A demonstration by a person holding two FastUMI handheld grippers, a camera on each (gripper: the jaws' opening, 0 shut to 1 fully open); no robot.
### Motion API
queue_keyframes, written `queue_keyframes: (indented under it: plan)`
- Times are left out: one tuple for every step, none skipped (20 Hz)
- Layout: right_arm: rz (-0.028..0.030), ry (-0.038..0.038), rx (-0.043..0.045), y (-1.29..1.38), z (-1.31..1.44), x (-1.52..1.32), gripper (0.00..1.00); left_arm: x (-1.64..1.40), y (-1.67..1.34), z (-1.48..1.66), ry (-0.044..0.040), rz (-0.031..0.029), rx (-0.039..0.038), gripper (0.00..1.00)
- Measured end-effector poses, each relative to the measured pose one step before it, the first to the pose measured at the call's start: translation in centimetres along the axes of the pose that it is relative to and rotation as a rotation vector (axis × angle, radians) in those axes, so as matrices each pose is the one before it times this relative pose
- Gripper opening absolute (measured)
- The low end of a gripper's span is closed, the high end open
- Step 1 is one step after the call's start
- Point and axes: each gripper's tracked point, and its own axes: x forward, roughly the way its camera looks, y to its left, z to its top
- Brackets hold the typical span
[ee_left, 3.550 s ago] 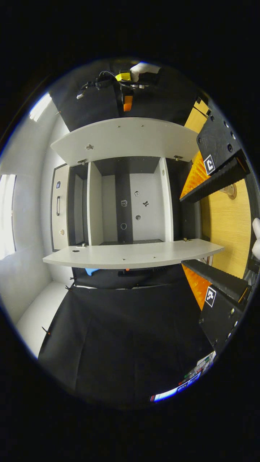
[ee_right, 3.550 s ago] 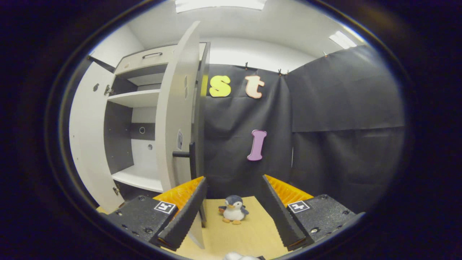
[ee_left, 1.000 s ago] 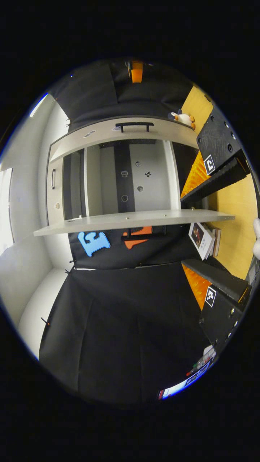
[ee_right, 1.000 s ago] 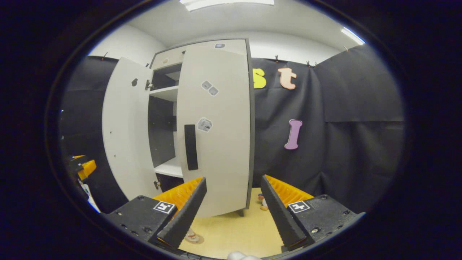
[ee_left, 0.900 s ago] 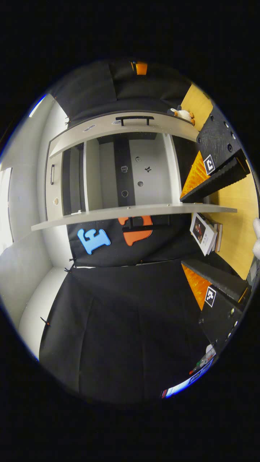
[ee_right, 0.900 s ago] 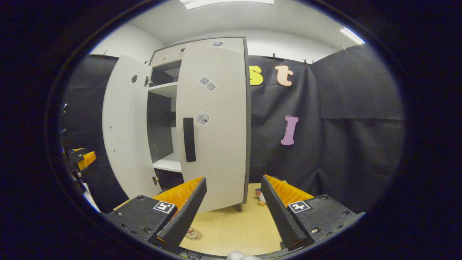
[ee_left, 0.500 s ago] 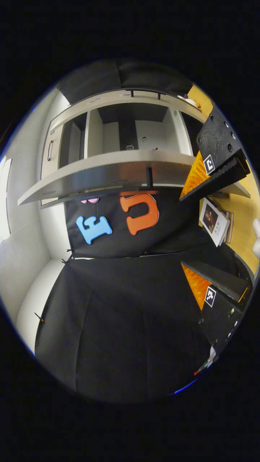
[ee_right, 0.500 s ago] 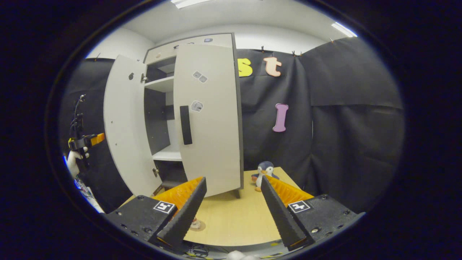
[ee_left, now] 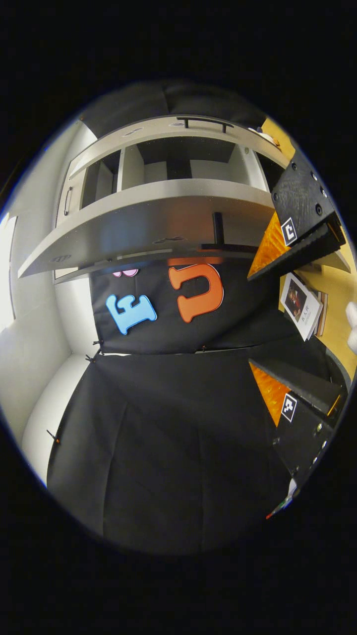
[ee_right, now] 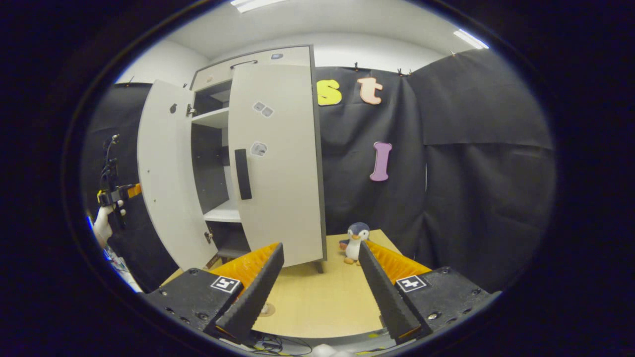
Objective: Grasp the bottle in the cabinet with the left hand and place it on the coaster, then close the right door with the right hand and the left door with the left hand.
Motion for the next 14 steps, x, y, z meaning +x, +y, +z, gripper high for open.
queue_keyframes:
  plan:
    - [0.00551, -0.00393, -0.01574, -0.176, 0.257, 0.153, 0.99, -0.113, -0.180, 0.126, -0.00314, 0.01344, 0.01058, 0.90]
    - [0.00992, -0.00247, -0.00837, 0.047, 0.161, 0.024, 0.99, -0.159, -0.301, 0.050, -0.00087, 0.01040, 0.00934, 0.90]
    - [0.01692, -0.00481, 0.00106, 0.214, 0.122, 0.097, 0.99, -0.024, -0.351, -0.046, 0.00468, 0.00289, 0.00197, 0.94]
    - [0.01767, 0.00012, 0.00467, 0.197, -0.005, 0.092, 0.99, -0.206, -0.500, 0.057, 0.00075, -0.00555, -0.00619, 0.90]
    - [0.00902, 0.00422, 0.00198, -0.042, -0.088, 0.055, 0.99, -0.280, -0.682, -0.017, 0.00295, -0.01066, -0.00661, 0.90]
    - [0.01083, 0.00260, -0.00254, -0.069, -0.058, 0.023, 0.99, -0.270, -0.901, 0.126, 0.00012, -0.01451, -0.00107, 0.89]
    - [0.00781, 0.00297, -0.00380, -0.071, -0.010, 0.075, 0.99, -0.376, -1.035, 0.073, -0.00134, -0.01510, 0.00573, 0.90]
    - [0.00638, 0.00088, -0.00389, -0.245, 0.076, 0.076, 0.99, -0.185, -1.020, 0.162, -0.00232, -0.01144, 0.00883, 0.90]
    - [0.00709, -0.00018, -0.00250, -0.092, 0.065, -0.008, 0.99, -0.194, -0.972, 0.236, -0.00371, -0.00781, 0.00795, 0.90]
    - [0.00501, 0.00132, -0.00024, -0.110, -0.092, -0.053, 0.99, -0.146, -0.850, 0.180, -0.00559, -0.00457, 0.00187, 0.90]
    - [0.00633, 0.00240, -0.00062, -0.104, -0.087, -0.071, 0.99, -0.005, -0.852, 0.093, -0.00243, -0.00808, -0.00330, 0.90]
    - [0.00478, 0.00285, -0.00007, -0.158, -0.110, -0.128, 0.99, 0.082, -0.953, 0.115, -0.00079, -0.00929, -0.01252, 0.89]
    - [0.00539, 0.00536, -0.00046, -0.085, -0.167, -0.114, 0.99, -0.036, -0.981, -0.072, 0.00351, -0.01242, -0.01460, 0.89]
    - [0.00576, 0.00373, -0.00128, -0.170, -0.040, -0.110, 0.99, 0.131, -0.939, -0.047, 0.00539, -0.01348, -0.01586, 0.89]
